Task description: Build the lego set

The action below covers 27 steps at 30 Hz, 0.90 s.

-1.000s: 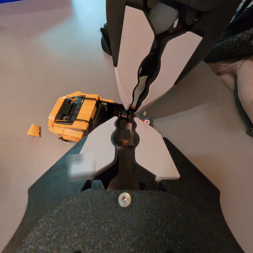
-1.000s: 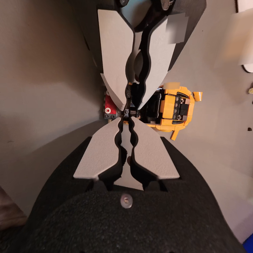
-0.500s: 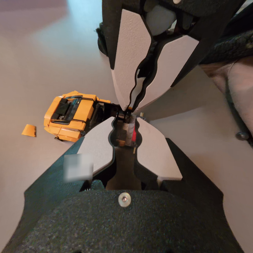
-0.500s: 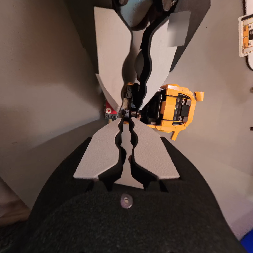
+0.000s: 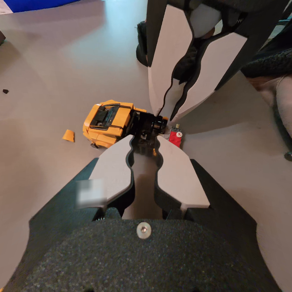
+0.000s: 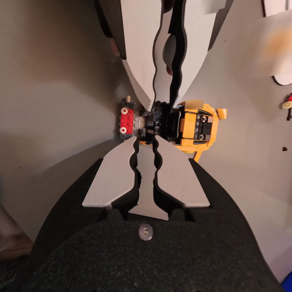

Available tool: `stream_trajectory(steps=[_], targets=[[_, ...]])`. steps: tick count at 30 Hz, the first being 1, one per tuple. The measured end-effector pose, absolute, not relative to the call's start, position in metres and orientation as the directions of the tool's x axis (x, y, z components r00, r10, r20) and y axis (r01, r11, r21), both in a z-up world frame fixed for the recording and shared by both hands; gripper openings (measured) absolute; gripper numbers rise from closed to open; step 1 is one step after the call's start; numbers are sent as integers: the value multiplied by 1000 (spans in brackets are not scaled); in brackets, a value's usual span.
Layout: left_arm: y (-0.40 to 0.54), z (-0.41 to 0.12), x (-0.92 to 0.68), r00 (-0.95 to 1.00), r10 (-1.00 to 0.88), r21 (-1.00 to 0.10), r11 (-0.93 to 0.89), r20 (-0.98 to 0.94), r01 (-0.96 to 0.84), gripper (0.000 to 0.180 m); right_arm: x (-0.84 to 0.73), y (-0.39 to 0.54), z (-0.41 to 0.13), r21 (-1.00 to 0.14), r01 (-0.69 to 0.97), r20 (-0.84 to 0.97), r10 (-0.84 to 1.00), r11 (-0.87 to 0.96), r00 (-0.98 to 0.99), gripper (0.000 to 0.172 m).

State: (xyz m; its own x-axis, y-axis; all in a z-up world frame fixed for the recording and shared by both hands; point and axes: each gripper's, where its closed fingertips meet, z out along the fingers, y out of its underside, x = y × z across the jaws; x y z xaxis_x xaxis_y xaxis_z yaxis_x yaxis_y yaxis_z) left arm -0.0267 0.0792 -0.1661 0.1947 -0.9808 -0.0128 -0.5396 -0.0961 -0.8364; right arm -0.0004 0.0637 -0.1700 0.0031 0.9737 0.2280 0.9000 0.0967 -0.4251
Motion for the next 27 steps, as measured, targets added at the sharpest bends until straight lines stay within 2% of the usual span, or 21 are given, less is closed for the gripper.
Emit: stream_trajectory(steps=[3,11,17,25,27], targets=[[86,-160,-30,227,-974,-852,-111,-10,-511,21,-2,66,-166,-446,890,212,977,89,9,21],[90,-159,-33,248,-969,-854,-114,-18,-507,20,-3,69,-186,-364,929,107,994,69,-32,24],[92,-153,-39,257,-966,-862,-116,-17,-494,20,-4,67,-187,-382,924,14,999,32,-28,22],[95,-154,-44,274,-962,-859,-132,-10,-495,20,-2,67,-188,-384,923,0,1000,17,-18,21],[95,-155,-44,273,-962,-856,-132,-11,-499,20,-2,64,-186,-386,922,-1,1000,26,-29,28]])
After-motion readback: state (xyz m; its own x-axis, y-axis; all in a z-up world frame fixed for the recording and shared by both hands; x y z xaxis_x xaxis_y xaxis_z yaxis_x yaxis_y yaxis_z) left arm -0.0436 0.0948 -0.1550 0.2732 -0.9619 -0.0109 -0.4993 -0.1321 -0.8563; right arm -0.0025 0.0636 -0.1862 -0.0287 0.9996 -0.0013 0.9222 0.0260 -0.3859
